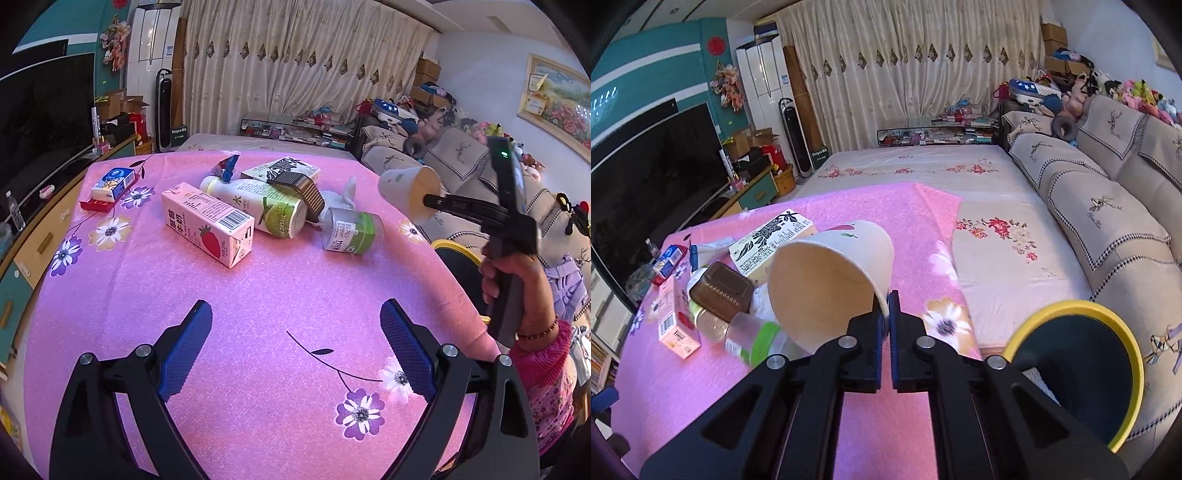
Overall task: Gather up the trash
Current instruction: 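Carry the paper cup over the yellow bin and open the right gripper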
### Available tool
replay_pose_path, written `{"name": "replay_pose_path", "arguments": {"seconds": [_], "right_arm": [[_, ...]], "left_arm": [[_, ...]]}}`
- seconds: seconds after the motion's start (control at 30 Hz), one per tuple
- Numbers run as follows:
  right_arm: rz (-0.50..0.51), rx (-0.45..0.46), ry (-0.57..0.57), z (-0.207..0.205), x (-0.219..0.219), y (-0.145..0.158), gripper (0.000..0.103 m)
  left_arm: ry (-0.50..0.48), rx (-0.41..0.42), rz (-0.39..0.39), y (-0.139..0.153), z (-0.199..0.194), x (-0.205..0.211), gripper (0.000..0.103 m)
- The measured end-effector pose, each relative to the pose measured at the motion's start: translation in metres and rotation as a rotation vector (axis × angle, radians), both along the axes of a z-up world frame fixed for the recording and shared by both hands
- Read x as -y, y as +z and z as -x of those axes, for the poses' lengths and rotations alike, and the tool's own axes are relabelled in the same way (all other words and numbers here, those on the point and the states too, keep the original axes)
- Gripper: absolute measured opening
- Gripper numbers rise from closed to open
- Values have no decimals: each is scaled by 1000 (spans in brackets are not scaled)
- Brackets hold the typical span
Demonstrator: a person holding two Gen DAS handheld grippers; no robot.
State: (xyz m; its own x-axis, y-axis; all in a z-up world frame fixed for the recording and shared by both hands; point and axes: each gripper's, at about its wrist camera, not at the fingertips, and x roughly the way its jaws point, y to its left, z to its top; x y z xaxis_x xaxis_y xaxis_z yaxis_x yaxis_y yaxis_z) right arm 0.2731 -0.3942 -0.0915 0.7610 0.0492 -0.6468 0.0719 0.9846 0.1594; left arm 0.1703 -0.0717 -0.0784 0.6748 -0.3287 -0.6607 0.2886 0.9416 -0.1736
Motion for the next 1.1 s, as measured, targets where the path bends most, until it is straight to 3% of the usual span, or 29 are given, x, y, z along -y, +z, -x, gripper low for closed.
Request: {"name": "replay_pose_path", "arguments": {"seconds": [0.2, 0.5, 0.83, 1.1], "right_arm": [[-46, 0, -76, 49, 47, -7, 3], [-80, -93, -225, 90, 117, -58, 3], [-84, -184, -299, 90, 147, -102, 4], [-102, -192, -311, 86, 156, -106, 10]], "left_arm": [[-19, 0, -14, -1, 4, 14, 91], [-61, -7, -42, -1, 7, 44, 91], [-104, -26, -71, -5, 4, 72, 92], [-111, -37, -81, -9, 1, 77, 92]]}}
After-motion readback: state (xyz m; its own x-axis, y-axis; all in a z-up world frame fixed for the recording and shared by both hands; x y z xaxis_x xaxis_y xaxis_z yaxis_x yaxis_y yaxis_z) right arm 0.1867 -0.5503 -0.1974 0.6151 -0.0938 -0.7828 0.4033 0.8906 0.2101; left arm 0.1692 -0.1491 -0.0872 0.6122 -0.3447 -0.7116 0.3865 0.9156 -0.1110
